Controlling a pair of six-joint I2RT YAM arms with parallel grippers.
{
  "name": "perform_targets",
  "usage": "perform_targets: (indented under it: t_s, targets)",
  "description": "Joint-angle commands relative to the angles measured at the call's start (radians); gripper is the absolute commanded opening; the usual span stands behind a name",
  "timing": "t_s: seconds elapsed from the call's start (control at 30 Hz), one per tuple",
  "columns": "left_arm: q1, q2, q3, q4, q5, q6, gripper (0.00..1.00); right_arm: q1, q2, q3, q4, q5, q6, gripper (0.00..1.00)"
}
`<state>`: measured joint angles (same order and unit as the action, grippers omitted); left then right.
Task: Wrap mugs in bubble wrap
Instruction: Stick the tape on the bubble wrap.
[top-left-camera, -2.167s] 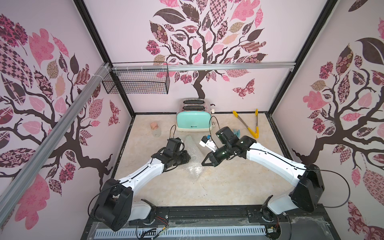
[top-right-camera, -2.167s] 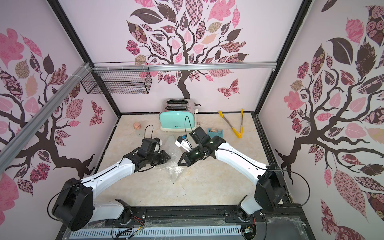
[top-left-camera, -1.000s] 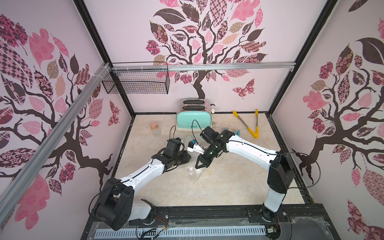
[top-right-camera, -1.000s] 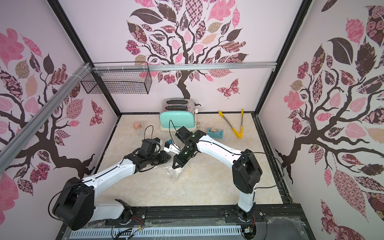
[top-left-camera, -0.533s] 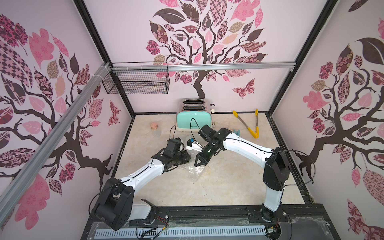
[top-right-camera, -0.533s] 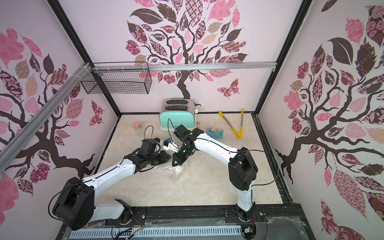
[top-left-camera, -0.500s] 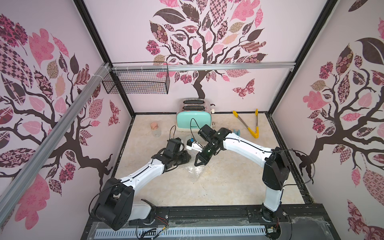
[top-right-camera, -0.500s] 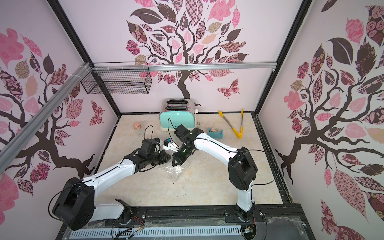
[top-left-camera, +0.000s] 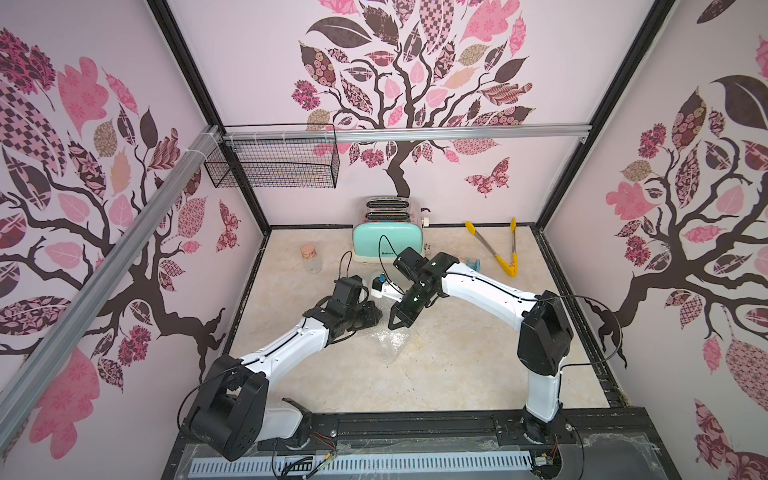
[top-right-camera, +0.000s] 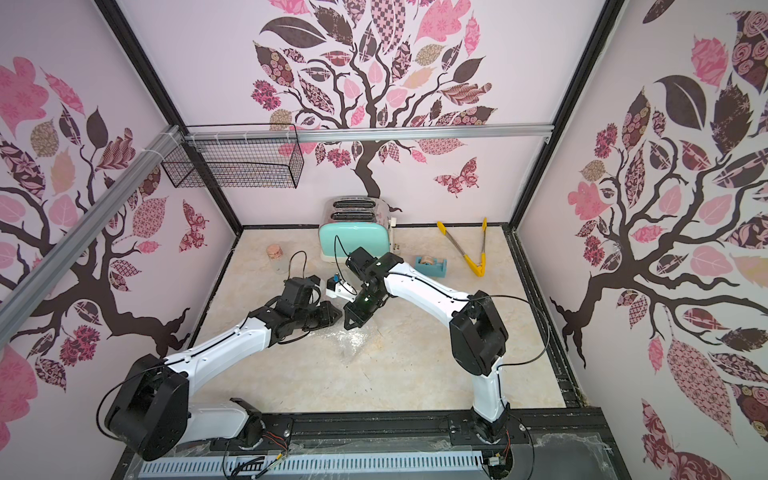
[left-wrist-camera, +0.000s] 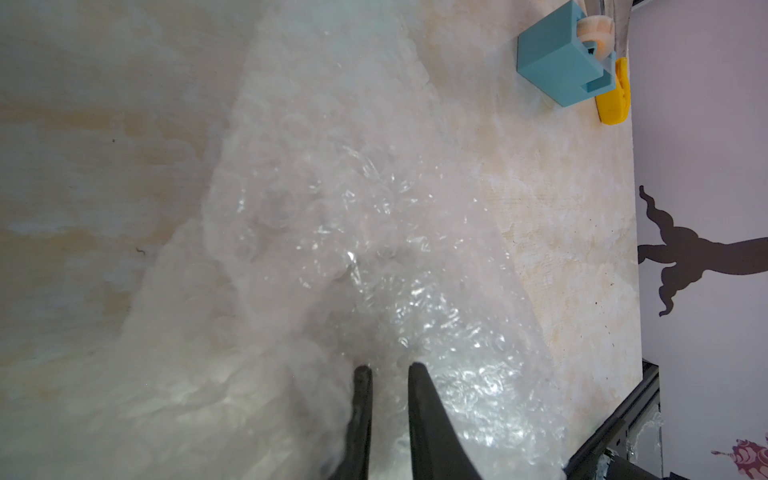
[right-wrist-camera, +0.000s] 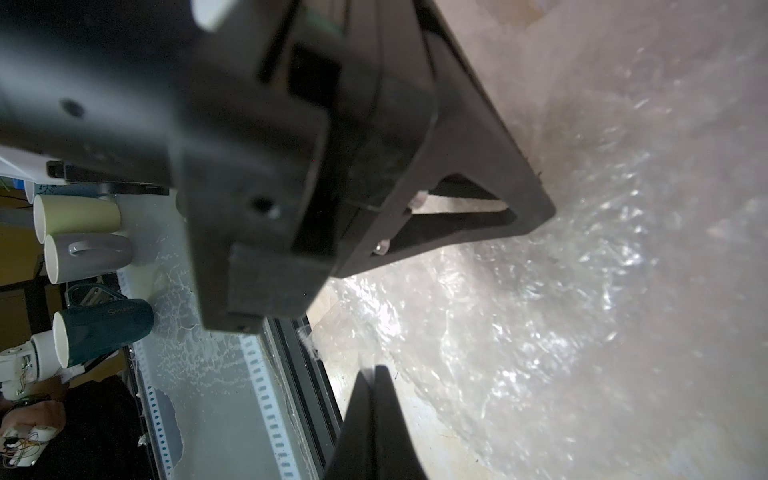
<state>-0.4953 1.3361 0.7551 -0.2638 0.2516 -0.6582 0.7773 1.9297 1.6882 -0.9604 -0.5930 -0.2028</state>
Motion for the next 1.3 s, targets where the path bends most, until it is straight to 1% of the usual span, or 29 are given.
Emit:
perform_targets:
  t_s: [0.0, 0.27, 0.43, 0.53, 0.57, 0.63, 0.73, 0.9, 1.07, 1.2, 1.27]
  targets:
    - [0.004, -0.001, -0.023, -0.013, -0.003, 0.007, 0.21, -0.004, 0.043, 0.039, -0.027, 0.015, -0.008, 0.00]
    - [0.004, -0.002, -0.026, -0.014, -0.003, 0.006, 0.21, -0.004, 0.054, 0.043, -0.026, 0.030, -0.005, 0.06]
    - [0.004, -0.004, -0.025, -0.013, -0.003, 0.005, 0.21, -0.004, 0.058, 0.049, -0.023, 0.042, 0.005, 0.17]
    - [0.004, -0.006, -0.024, -0.013, -0.003, 0.006, 0.21, -0.004, 0.057, 0.054, -0.018, 0.045, 0.009, 0.19]
    - [0.004, -0.005, -0.025, -0.013, -0.004, 0.005, 0.21, -0.004, 0.058, 0.057, -0.018, 0.044, 0.012, 0.22]
    - [0.004, -0.006, -0.026, -0.013, -0.003, 0.005, 0.21, -0.004, 0.058, 0.059, -0.016, 0.045, 0.016, 0.23]
    - [0.004, -0.007, -0.025, -0.013, -0.003, 0.006, 0.21, -0.004, 0.058, 0.059, -0.013, 0.054, 0.025, 0.27]
    - [0.004, -0.009, -0.026, -0.012, -0.003, 0.005, 0.21, -0.004, 0.049, 0.055, -0.008, 0.067, 0.042, 0.28]
    - [0.004, -0.006, -0.027, -0.009, -0.002, 0.004, 0.21, 0.002, 0.055, 0.044, -0.004, 0.094, 0.059, 0.31]
    - [0.004, -0.006, -0.031, -0.007, -0.003, 0.004, 0.21, 0.025, 0.066, 0.053, -0.011, 0.119, 0.066, 0.38]
    - [0.004, -0.007, -0.033, -0.005, -0.005, 0.003, 0.21, 0.029, 0.071, 0.050, -0.003, 0.142, 0.082, 0.40]
